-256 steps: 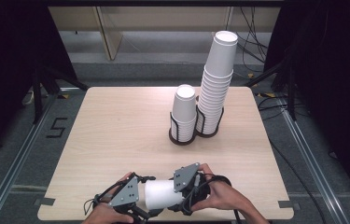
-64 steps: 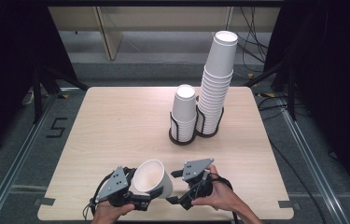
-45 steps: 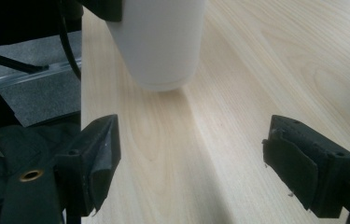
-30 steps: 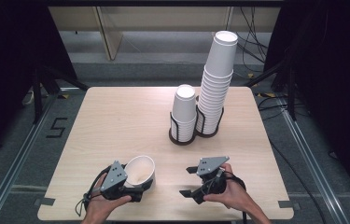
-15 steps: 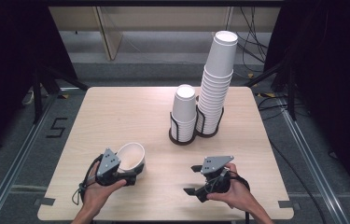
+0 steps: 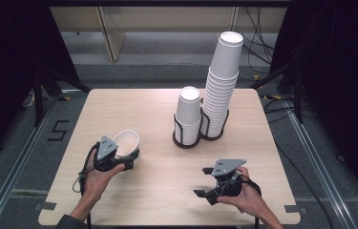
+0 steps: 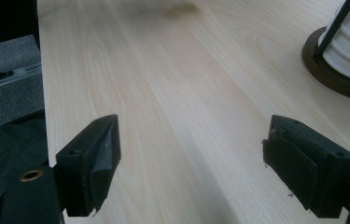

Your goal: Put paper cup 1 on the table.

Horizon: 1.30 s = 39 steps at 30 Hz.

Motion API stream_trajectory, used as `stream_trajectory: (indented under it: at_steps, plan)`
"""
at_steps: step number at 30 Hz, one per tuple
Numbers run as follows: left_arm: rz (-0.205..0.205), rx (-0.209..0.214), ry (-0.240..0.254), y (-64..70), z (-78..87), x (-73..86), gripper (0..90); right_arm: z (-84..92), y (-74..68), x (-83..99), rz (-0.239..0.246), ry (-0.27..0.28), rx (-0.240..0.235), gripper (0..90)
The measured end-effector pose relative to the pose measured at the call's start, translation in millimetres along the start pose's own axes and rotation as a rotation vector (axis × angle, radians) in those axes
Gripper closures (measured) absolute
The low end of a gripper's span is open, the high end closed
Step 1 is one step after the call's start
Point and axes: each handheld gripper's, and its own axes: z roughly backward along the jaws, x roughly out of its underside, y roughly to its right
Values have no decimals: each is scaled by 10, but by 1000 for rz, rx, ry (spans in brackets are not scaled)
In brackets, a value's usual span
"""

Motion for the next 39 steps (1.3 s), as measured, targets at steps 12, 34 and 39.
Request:
stream_trajectory:
  at_steps: [12, 34, 39]
  plan:
    - [31, -87, -9, -306, -411, -93, 160, 22, 15, 30, -2, -8, 15, 191]
    - [84, -213, -28, -752, -913, -164, 151, 20, 18, 56, 0, -14, 10, 187]
    - [131, -224, -26, -813, -973, -125, 149, 19, 16, 56, -10, -16, 11, 184]
